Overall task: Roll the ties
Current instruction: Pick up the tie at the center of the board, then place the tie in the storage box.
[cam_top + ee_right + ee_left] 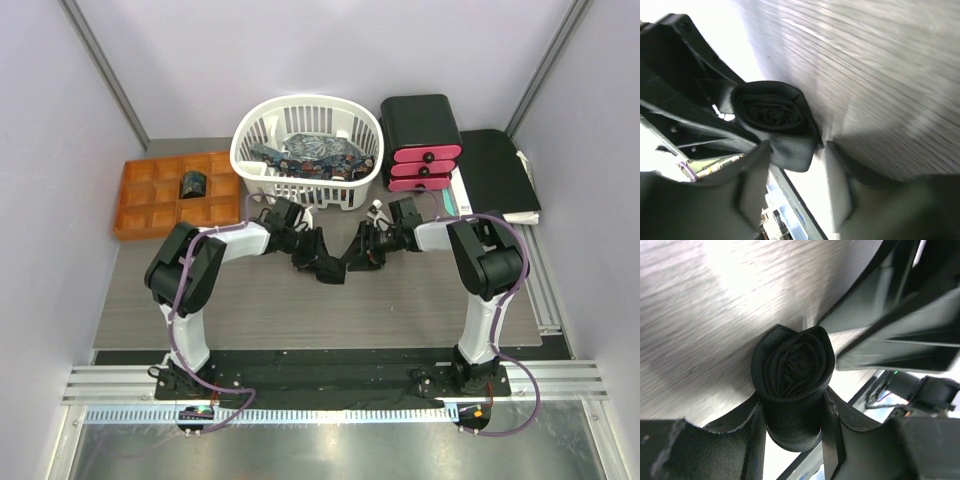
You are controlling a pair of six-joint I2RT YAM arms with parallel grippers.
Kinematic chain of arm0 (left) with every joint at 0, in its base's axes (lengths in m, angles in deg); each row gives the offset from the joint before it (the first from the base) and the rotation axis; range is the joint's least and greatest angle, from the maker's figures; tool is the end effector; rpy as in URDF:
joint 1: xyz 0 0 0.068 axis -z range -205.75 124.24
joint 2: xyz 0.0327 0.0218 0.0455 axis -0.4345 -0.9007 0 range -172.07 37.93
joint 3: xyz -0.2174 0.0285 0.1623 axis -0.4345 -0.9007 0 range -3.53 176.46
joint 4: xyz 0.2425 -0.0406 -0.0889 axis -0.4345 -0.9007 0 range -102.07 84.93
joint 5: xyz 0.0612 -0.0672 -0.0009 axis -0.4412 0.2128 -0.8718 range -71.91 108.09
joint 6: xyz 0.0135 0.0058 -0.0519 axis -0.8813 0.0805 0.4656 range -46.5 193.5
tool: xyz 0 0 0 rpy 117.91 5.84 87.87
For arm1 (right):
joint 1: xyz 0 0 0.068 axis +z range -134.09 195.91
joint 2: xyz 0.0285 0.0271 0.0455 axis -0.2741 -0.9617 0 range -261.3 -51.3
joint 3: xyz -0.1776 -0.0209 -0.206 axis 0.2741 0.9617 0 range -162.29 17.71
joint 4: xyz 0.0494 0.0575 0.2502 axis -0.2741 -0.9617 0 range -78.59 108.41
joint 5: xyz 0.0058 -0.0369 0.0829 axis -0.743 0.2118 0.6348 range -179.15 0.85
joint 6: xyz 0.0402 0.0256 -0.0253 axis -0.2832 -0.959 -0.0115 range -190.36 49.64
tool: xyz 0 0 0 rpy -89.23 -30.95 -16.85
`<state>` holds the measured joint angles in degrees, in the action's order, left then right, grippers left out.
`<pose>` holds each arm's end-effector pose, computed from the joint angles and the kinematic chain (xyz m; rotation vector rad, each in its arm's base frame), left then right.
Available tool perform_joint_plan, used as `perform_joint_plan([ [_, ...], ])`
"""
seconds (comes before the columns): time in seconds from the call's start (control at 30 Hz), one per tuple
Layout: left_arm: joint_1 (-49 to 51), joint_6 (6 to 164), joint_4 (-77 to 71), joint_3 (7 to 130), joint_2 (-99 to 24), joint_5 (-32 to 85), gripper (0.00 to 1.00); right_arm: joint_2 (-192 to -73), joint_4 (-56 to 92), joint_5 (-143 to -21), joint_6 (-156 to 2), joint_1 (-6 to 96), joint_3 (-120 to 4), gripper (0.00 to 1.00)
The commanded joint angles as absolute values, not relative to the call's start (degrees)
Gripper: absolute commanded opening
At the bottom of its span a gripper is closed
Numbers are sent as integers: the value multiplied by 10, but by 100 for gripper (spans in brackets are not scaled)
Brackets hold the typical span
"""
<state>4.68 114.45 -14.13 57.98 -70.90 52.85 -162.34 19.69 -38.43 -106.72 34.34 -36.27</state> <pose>0.3109 -0.2063 0.1380 0.0071 2.7821 -1.1925 0.3258 0.1377 0.1070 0.0308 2.6617 1.4813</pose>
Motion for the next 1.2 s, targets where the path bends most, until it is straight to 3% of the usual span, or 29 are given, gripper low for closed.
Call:
perform_joint_plan([
  [0.0, 35, 1054, -247, 584, -687, 492, 0, -1598, 188, -366, -1055, 332, -397, 59],
  [0.03, 32, 1044, -255, 585, -682, 490, 0, -1596, 188, -366, -1053, 330, -399, 63],
  [0.17, 13, 990, -294, 590, -654, 478, 0, -1586, 164, -356, -1049, 316, -414, 99],
  [0.5, -65, 792, -466, 647, -553, 441, 0, -1576, 129, -347, -1025, 285, -430, 100],
  [0.63, -151, 711, -558, 731, -534, 421, 0, -1577, 114, -348, -1014, 277, -436, 100],
  [0.9, -323, 631, -700, 998, -644, 348, 0, -1577, 94, -350, -1001, 272, -449, 100],
  [1.0, -332, 637, -705, 1124, -705, 323, 0, -1582, 94, -354, -1001, 272, -448, 100],
  [1.17, -332, 669, -659, 1191, -780, 300, 0, -1582, 95, -361, -1002, 272, -452, 100],
])
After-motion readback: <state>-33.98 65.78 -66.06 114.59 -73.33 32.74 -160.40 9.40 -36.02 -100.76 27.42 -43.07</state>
